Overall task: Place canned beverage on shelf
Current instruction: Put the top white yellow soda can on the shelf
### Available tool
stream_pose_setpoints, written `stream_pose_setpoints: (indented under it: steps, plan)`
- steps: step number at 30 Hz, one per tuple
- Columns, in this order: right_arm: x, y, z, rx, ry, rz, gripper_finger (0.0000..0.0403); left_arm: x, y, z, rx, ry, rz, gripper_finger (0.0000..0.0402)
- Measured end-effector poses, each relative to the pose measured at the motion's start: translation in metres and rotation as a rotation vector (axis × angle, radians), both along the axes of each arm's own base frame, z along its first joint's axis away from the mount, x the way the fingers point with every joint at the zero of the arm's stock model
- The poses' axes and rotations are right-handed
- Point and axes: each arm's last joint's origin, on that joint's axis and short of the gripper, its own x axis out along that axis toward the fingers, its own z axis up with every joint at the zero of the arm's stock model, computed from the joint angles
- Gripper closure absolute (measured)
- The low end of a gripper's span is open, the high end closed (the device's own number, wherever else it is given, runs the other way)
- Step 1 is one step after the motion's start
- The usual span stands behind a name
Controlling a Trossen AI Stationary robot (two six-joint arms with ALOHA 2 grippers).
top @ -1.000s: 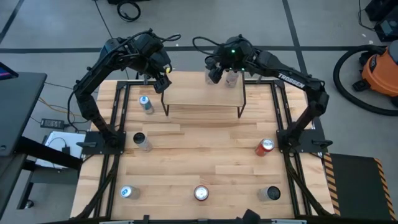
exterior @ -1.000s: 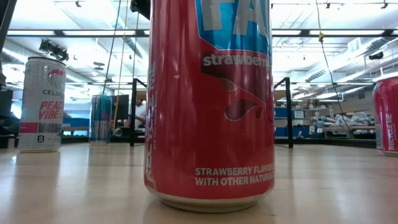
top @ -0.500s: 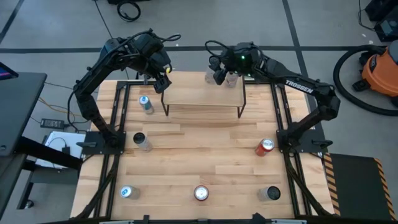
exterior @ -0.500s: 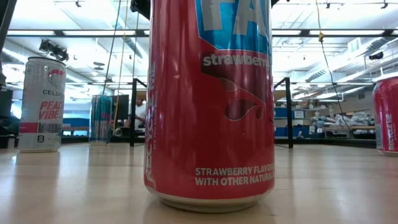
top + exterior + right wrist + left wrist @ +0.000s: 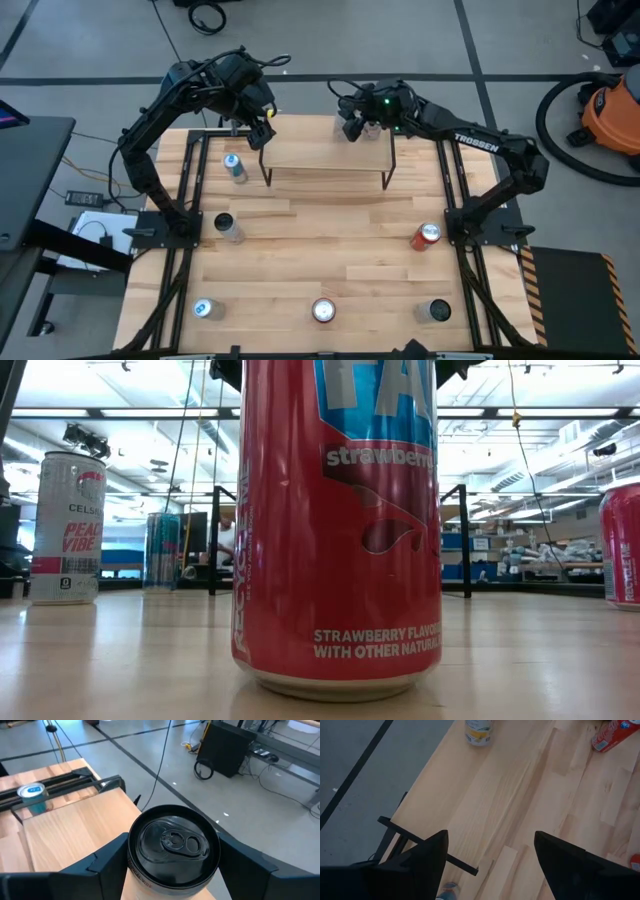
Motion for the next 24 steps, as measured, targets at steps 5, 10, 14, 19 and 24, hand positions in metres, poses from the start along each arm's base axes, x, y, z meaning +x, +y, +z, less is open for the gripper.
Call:
stream_pose_setpoints:
  steps: [5, 10, 14, 19, 24]
  plan:
    - [-0.0005, 0.0003, -0.0017, 0.012, 0.012, -0.002, 0.0124, 0.0001, 0.0, 0.0, 0.0, -0.001, 0.0, 0.0104]
    - [-0.0007, 0.0001, -0.0018, 0.014, 0.013, -0.001, 0.0107, 0.0001, 0.0, 0.0, 0.0, -0.001, 0.0, 0.0104]
    - [-0.0013, -0.001, -0.0018, 0.019, 0.009, -0.006, 0.0102, 0.0001, 0.0, 0.0, 0.0, -0.001, 0.001, 0.0104]
    - [0.0001, -0.0047, -0.0041, 0.036, -0.004, -0.024, 0.0107, 0.0001, 0.0, 0.0, 0.0, -0.001, 0.0, 0.0104]
    - [0.004, -0.0076, -0.0075, 0.032, 0.003, -0.022, 0.0105, 0.0001, 0.0, 0.0, 0.0, -0.001, 0.001, 0.0104]
